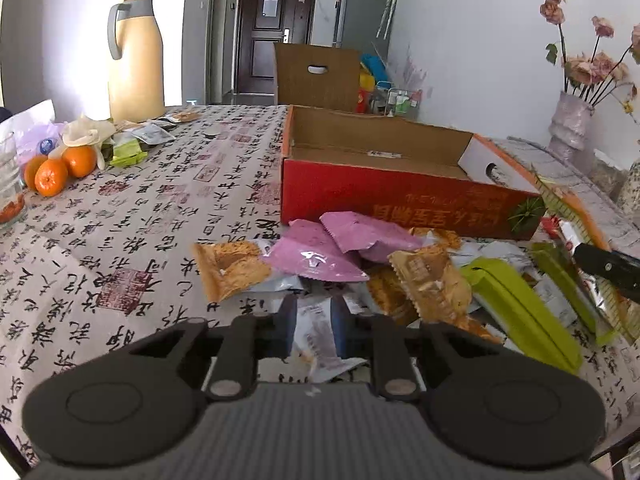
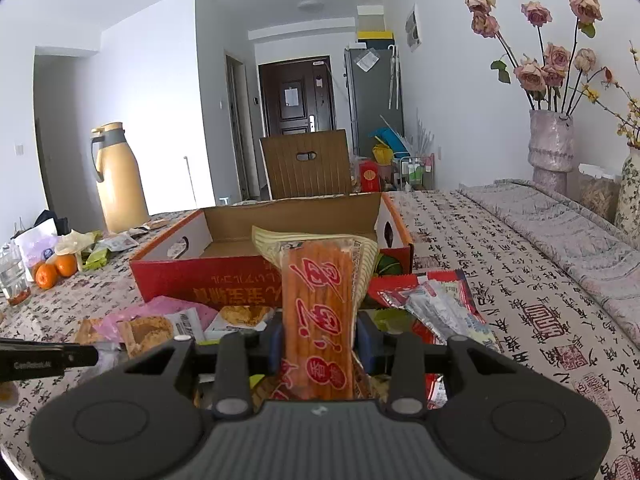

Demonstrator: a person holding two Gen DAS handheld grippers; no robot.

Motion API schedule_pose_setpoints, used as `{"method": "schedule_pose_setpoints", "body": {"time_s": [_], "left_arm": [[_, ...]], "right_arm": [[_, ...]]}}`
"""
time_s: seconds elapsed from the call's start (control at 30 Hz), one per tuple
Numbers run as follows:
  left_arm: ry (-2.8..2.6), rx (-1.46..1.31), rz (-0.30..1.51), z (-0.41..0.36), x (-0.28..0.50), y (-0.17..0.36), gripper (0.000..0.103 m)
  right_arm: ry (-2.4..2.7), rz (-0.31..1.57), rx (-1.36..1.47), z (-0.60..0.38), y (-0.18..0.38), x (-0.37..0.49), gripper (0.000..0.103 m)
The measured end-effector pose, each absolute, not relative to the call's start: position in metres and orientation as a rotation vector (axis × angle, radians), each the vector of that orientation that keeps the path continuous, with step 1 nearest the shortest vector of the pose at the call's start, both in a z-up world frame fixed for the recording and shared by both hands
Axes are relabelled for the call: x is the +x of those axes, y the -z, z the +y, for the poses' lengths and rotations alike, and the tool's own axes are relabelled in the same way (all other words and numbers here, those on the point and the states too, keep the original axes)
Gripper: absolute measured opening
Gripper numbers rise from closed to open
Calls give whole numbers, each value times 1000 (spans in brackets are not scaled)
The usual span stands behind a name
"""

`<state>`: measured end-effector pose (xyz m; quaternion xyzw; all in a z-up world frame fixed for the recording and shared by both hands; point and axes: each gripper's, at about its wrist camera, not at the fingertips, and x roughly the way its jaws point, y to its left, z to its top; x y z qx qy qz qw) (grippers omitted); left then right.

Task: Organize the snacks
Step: 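Grasp the white wrapped cake with the left gripper while the right gripper holds the sausage pack, then lower both held packets into the cardboard box and open both grippers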

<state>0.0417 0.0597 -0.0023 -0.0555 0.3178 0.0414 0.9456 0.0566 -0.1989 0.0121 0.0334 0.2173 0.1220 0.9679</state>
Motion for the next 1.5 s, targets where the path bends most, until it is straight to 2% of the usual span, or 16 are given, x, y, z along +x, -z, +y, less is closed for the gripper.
{"method": "schedule_pose_setpoints", "body": {"time_s": [0.07, 0.23, 0.3, 0.33, 0.4, 0.47, 0.5, 0.53, 0.7, 1.1, 1.5], "left_arm": [[-93, -117, 666, 60, 43, 7, 21], [-100, -182, 701, 66, 49, 12, 59], [-98, -202, 703, 66, 53, 11, 69], [-98, -206, 704, 64, 56, 10, 70], [-98, -208, 715, 61, 62, 12, 70], [-116, -196, 742, 57, 69, 16, 63], [-114, -196, 755, 56, 71, 19, 52], [-115, -192, 760, 55, 72, 21, 49], [-107, -176, 740, 55, 63, 19, 40], [-92, -139, 607, 64, 34, -16, 40], [-44, -102, 480, 50, 70, -59, 40]], "right_arm": [[-250, 440, 67, -199, -12, 56, 36], [-253, 441, 67, -200, -12, 56, 36], [-251, 444, 69, -201, -11, 56, 36], [-251, 446, 69, -201, -11, 56, 36], [-250, 449, 71, -201, -10, 57, 36], [-250, 452, 72, -202, -10, 59, 36], [-250, 453, 73, -202, -10, 59, 36], [-251, 454, 73, -202, -10, 60, 36], [-254, 460, 76, -202, -8, 62, 36], [-262, 436, 68, -202, -15, 59, 36], [-263, 352, 52, -189, -45, 92, 36]]}}
